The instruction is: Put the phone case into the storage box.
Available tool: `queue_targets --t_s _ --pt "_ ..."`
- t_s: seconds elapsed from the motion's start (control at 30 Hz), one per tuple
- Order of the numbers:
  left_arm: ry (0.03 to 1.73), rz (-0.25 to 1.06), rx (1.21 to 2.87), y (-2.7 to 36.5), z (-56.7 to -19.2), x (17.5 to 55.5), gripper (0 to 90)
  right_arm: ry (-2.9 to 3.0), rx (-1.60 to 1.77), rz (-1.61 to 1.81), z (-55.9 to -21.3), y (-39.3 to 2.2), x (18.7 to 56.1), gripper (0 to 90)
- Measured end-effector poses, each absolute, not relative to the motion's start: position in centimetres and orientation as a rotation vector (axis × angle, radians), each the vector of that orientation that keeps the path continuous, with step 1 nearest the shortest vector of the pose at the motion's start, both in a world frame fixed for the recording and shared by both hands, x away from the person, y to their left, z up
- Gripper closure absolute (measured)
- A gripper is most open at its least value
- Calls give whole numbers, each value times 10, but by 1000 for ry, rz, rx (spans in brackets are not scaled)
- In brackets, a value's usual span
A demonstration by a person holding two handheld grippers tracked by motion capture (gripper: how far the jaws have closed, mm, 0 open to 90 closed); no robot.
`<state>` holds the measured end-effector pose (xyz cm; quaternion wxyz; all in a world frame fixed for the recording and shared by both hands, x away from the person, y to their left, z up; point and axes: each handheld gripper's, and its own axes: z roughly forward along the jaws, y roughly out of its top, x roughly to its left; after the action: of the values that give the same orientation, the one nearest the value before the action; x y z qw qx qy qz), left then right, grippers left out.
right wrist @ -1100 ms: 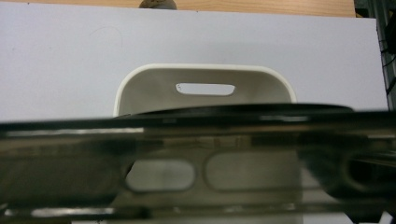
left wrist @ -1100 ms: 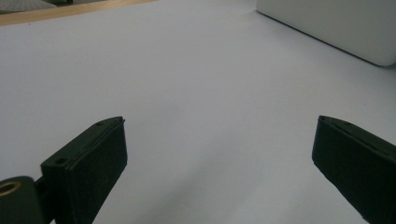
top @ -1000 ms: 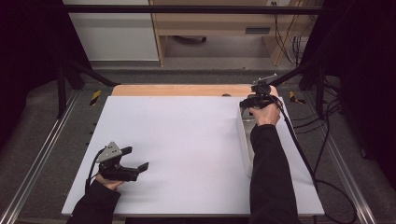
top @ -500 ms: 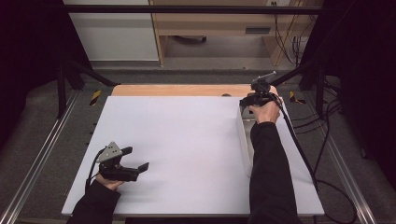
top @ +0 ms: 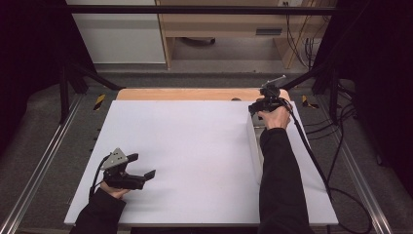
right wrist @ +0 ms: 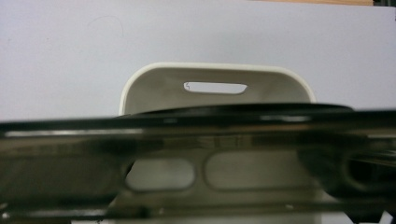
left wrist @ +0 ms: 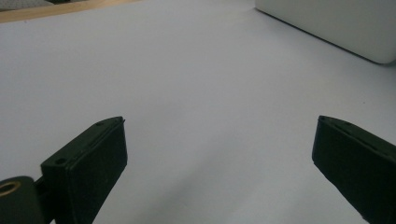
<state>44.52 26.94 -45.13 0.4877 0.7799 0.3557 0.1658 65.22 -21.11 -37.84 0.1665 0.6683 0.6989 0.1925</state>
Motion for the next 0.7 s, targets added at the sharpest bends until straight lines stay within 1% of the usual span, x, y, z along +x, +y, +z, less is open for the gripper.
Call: queue_targets --t_s 0.7 --pt "865 398 1898 269 -452 446 26 1992 1928 542 -377 -211 654 114"
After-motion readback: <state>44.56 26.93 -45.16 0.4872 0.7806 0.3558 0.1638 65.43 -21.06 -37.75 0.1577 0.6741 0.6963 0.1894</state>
